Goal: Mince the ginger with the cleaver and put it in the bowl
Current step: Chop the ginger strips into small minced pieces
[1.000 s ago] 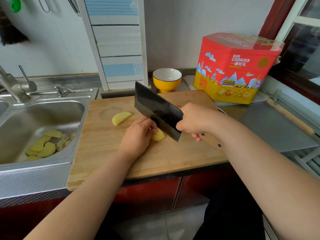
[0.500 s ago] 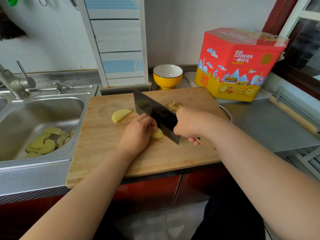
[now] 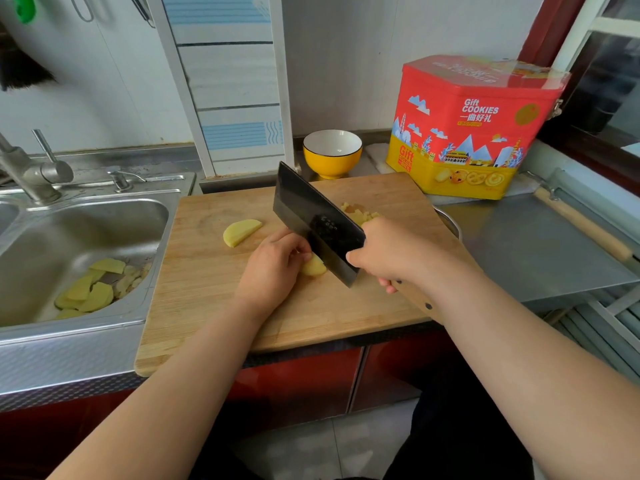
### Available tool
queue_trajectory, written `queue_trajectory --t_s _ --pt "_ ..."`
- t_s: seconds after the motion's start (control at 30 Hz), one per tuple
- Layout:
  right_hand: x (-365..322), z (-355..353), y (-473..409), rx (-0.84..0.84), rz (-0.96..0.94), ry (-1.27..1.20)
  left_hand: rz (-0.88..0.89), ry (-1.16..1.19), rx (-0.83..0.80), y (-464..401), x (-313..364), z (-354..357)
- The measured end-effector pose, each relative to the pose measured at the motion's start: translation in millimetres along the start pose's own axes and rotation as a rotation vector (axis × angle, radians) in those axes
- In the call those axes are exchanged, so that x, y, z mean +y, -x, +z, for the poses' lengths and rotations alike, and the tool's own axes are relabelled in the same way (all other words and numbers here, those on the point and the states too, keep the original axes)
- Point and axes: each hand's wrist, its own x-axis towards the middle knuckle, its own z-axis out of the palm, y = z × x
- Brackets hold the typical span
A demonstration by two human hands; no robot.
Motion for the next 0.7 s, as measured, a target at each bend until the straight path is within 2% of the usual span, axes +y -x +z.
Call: queue_trajectory --t_s 0.4,0.7 --pt "-20.9 -13.9 3.4 -0.06 -0.004 0.147 -0.015 -0.014 0.002 0.8 1.4 -2.2" --pt "-17.6 1.5 -6.1 -0.098 0.034 0.133 -0.014 -0.019 0.007 1.0 1.6 -2.7"
